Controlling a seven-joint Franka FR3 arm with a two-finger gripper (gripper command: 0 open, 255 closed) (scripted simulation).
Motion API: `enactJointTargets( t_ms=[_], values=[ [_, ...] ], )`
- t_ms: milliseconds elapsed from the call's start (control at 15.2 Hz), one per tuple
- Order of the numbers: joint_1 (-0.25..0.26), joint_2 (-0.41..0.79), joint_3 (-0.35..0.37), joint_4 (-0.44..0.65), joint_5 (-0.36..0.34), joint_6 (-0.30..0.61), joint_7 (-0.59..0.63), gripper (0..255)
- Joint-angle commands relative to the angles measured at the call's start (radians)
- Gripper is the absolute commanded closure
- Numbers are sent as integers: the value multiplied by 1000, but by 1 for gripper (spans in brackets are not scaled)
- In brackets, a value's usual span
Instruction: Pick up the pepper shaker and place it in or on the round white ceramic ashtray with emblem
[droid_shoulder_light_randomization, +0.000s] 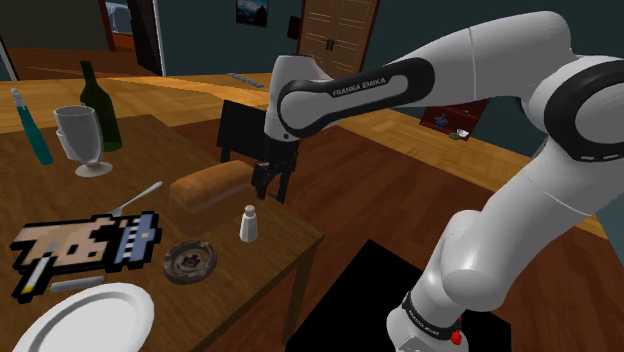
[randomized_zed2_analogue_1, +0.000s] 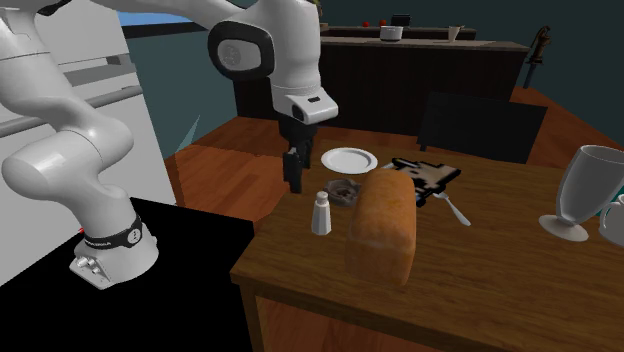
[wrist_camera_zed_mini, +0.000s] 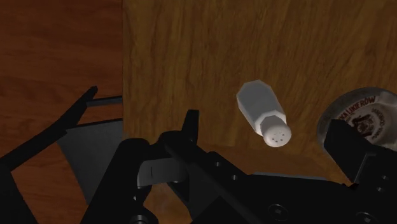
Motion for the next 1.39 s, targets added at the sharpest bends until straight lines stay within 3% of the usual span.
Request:
enactJointTargets(
  t_ms=[0, 198, 660, 1188, 1254, 1320],
  values=[
    [10, 72, 15, 28, 7, 51, 22, 0],
    [21, 156, 30, 73, 11, 97, 47, 0],
    [25, 207, 35, 31, 11, 191, 48, 0],
    [26, 212, 35, 28, 11, 198, 48, 0],
    [26, 212, 35, 28, 11, 198, 48, 255],
    [26, 212, 35, 28, 11, 198, 48, 255]
  ],
)
